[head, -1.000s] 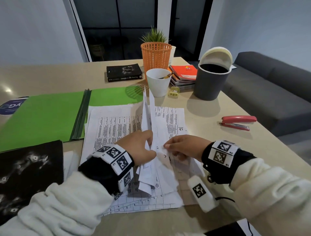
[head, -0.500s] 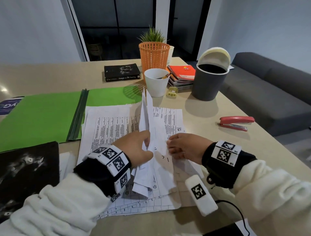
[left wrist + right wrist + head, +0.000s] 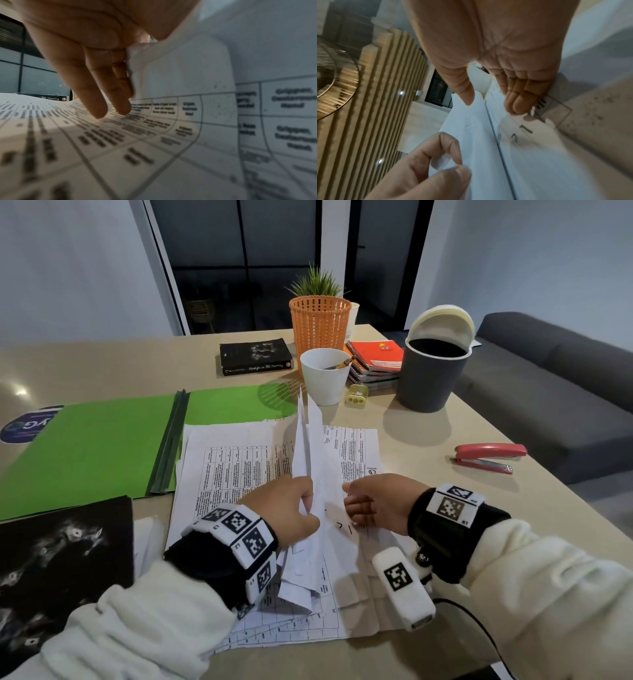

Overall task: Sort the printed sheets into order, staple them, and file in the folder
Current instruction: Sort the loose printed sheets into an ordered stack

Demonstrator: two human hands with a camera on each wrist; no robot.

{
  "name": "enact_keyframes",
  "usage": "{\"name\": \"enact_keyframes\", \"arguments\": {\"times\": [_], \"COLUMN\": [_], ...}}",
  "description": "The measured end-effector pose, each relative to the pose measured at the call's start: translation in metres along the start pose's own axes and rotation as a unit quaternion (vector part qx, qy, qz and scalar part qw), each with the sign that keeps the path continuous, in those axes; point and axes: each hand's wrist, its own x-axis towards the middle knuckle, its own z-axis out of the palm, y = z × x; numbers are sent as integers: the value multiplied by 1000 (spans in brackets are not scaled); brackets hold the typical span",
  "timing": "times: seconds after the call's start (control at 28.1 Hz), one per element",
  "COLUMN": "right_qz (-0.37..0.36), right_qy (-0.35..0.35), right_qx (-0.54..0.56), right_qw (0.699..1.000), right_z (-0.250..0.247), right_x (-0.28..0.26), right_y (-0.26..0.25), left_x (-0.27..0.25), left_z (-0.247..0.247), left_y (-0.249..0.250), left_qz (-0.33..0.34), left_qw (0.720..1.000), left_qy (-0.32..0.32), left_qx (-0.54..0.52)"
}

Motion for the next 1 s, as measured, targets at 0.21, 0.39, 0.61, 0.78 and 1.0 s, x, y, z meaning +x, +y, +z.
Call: {"name": "enact_keyframes", "arguments": {"times": [0.21, 0.39, 0.61, 0.78, 1.0], "right_qz": [13, -17, -22, -31, -78], "right_qy": [-11, -41, -4, 13, -15], "right_qx": [-93, -84, -78, -115, -194], "right_qw": [996, 996, 997, 993, 978], "right_z": [-2, 0, 1, 2, 4], "right_x": [0, -1, -6, -6, -14], "right_y": [3, 0, 1, 2, -9], "left_x": [0, 0, -1, -2, -7], "left_z": [0, 0, -1, -2, -1], "left_y": [-1, 1, 2, 3, 6], "left_qz": [-3, 0, -6, -14, -3], "left_qw": [1000, 1000, 1000, 1000, 999], "left_qy": [-1, -2, -7, -11, 20], "left_qx": [-4, 2, 2, 8, 28]}}
